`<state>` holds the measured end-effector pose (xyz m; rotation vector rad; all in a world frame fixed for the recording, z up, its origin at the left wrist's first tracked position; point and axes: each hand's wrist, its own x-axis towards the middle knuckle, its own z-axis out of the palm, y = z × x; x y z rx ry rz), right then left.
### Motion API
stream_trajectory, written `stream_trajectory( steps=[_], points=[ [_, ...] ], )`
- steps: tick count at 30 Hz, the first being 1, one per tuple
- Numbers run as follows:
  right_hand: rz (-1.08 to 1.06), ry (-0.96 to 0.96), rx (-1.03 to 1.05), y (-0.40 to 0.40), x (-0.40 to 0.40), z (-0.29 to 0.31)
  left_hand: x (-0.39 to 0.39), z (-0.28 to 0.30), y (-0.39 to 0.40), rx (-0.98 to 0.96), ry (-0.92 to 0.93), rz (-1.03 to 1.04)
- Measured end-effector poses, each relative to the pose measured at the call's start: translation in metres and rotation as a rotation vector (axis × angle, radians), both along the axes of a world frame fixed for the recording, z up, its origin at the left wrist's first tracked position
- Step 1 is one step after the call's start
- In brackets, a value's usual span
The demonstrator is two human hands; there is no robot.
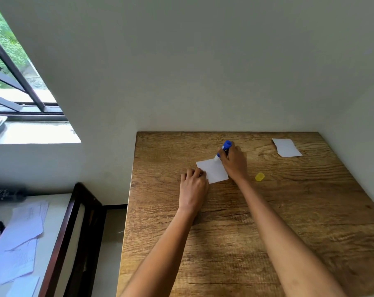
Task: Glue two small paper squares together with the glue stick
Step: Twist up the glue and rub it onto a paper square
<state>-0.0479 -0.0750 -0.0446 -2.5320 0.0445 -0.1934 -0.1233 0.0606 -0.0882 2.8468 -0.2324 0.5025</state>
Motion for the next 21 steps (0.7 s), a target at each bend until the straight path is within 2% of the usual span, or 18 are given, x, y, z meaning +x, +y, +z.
stream_trajectory(
  steps=[11,21],
  points=[
    [-0.011,0.006,-0.092,-0.006,0.004,0.000,0.002,-0.004,-0.001,-0.003,-0.009,0.002],
    [-0.023,0.020,-0.037,-0.015,-0.011,-0.007,0.000,-0.003,-0.001,0.035,0.011,-0.020]
  ],
)
